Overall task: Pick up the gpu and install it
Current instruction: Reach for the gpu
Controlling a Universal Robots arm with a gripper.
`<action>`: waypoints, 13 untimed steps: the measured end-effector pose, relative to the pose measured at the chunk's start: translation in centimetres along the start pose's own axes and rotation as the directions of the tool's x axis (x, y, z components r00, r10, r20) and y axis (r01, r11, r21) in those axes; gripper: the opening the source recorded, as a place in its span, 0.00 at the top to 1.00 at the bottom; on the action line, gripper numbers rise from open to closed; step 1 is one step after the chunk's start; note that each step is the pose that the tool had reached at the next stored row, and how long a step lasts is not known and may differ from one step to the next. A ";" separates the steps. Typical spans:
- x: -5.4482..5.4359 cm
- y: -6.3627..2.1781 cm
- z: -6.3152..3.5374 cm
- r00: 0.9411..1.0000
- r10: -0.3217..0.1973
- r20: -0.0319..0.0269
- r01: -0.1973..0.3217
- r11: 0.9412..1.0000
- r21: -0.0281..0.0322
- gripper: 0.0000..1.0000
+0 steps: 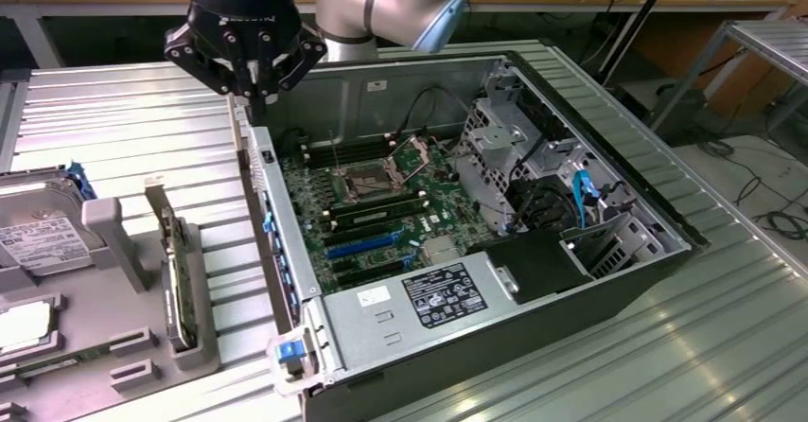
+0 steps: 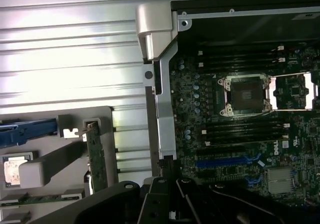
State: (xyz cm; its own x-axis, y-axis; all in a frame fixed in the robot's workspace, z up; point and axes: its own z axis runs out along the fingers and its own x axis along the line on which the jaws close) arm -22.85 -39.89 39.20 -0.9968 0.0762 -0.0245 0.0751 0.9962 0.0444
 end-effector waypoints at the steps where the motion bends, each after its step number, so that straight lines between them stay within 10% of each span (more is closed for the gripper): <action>1: 0.1 -0.01 -0.01 1.000 0.000 0.000 0.000 1.000 0.000 0.89; 13: 1.6 -0.12 -0.04 1.000 0.000 0.000 0.000 1.000 0.000 0.89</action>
State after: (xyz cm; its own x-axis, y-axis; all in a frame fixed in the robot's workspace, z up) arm -24.41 -39.89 39.20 -0.9968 0.0763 -0.0245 0.0751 0.9962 0.0444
